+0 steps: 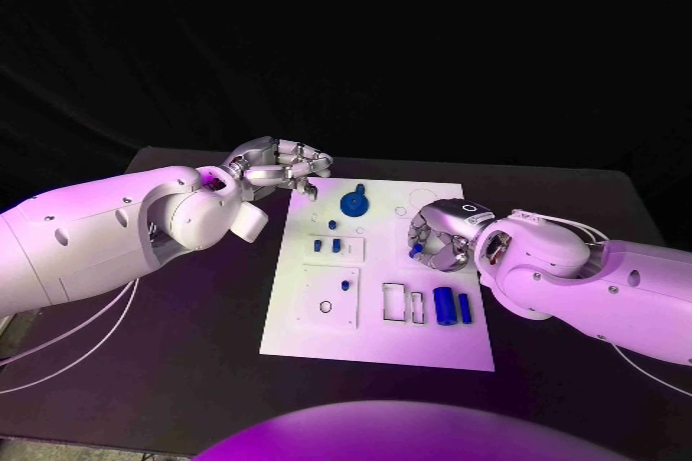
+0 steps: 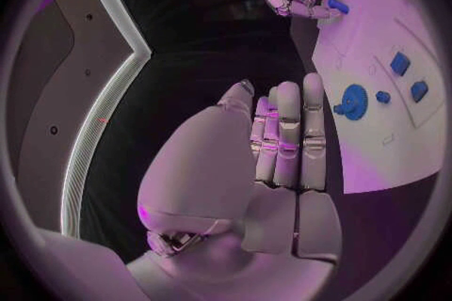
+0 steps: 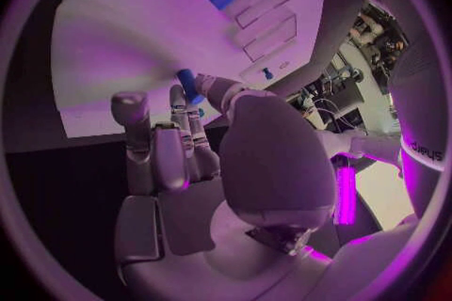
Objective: Assemble the parts on the task board
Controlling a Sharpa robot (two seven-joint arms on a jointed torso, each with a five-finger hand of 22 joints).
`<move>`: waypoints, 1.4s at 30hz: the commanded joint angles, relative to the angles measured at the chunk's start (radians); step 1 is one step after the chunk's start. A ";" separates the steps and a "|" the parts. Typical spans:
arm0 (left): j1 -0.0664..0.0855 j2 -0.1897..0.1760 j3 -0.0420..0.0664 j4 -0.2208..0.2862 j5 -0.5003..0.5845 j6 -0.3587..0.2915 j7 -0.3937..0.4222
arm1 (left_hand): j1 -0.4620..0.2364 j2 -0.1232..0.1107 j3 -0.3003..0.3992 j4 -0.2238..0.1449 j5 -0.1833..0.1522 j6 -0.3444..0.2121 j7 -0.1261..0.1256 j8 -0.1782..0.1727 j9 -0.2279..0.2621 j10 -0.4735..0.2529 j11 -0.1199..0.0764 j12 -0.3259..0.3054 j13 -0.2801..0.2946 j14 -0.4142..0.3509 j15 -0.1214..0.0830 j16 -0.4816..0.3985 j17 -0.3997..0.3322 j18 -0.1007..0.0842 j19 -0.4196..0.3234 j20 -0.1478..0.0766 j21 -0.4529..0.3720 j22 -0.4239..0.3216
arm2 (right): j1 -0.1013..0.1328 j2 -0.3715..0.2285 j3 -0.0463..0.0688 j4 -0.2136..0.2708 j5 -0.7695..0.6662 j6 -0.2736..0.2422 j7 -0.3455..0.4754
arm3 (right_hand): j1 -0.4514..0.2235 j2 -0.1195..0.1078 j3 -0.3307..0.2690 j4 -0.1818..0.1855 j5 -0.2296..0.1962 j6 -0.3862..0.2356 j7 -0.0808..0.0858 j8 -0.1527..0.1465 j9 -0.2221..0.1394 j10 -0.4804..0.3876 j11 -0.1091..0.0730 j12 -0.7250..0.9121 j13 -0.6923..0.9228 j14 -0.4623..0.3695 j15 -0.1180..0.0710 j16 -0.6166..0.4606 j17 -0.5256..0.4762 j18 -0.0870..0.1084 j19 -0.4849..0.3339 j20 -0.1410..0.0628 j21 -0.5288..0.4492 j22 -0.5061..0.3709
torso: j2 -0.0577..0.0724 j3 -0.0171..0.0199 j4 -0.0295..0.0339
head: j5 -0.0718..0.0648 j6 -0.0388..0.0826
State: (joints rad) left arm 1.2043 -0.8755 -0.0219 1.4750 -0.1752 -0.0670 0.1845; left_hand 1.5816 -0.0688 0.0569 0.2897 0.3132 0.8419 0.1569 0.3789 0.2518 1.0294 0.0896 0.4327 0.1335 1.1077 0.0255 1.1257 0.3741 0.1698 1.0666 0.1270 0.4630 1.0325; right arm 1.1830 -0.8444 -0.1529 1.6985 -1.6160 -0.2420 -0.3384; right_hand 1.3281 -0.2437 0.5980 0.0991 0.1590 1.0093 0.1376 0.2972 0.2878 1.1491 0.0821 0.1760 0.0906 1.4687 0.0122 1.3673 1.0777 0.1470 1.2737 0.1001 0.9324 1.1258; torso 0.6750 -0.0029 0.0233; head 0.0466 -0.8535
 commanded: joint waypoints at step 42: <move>0.000 0.022 0.000 -0.025 0.008 0.012 0.011 | -0.009 -0.003 0.012 0.000 -0.005 0.005 0.001 0.005 -0.002 0.009 0.002 -0.006 -0.003 -0.002 -0.003 -0.007 -0.001 0.010 0.007 0.002 -0.008 -0.002 | -0.039 0.159 0.004 0.138 0.056 -0.125 0.058 | 0.023 0.032 0.084 -0.060 -0.025 0.044 -0.020 0.073 0.077 0.097 -0.028 -0.017 0.037 0.021 -0.034 0.027 0.029 -0.016 0.022 -0.024 0.040 0.043 | 0.001 -0.0027 0.0028 | 0.049 0.001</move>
State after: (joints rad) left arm 1.2041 -0.8567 -0.0231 1.4491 -0.1751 -0.0662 0.1856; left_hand 1.5816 -0.0687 0.0638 0.2882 0.3134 0.8419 0.1569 0.3789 0.2519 1.0331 0.0932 0.4327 0.1323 1.1077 0.0254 1.1218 0.3743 0.1698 1.0666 0.1270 0.4590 1.0317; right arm 1.1482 -0.6893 -0.1493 1.8420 -1.5547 -0.3769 -0.3092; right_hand 1.3543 -0.2194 0.6801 0.0437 0.1315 1.0552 0.1129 0.3679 0.3128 1.2277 0.0641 0.1633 0.1258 1.4649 -0.0164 1.3964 1.1069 0.1469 1.2985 0.0751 0.9757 1.1701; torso 0.6750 -0.0047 0.0265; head 0.0879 -0.8506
